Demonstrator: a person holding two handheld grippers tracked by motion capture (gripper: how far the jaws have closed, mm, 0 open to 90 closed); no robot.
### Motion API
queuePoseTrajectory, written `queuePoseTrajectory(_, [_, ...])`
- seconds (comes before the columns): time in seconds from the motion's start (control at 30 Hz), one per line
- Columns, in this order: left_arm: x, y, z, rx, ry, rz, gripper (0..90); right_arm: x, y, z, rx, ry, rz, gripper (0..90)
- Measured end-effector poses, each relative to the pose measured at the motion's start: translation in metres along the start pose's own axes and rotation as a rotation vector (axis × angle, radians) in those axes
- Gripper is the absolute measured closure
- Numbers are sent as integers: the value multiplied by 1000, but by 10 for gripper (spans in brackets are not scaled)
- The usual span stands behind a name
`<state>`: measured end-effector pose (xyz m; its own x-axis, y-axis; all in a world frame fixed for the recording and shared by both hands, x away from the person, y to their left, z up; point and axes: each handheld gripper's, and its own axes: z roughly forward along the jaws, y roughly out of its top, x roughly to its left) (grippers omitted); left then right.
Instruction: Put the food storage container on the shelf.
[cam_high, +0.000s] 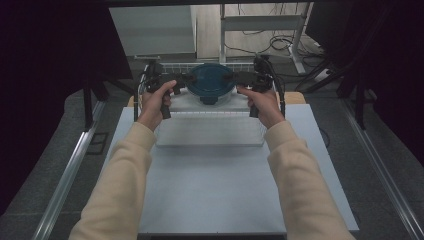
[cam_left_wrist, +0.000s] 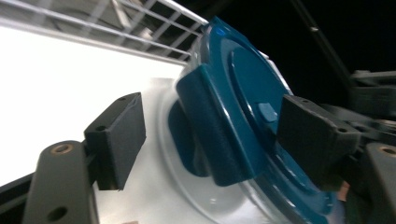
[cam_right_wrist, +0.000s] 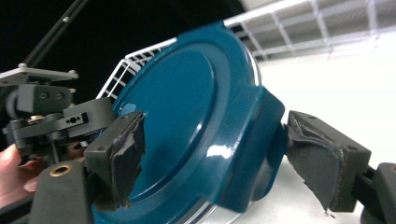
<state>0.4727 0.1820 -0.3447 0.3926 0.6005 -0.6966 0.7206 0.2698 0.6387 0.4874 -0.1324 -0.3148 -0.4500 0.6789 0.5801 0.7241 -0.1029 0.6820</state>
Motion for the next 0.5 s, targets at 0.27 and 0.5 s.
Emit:
queuePoseTrajectory(0.27, [-19, -13, -28, -8, -10, 147, 218, 14, -9, -25, -48, -29, -162, 178])
queuePoseTrajectory(0.5, [-20, -30, -43, 8, -15, 198, 227, 11, -26, -43, -24, -76, -297, 204])
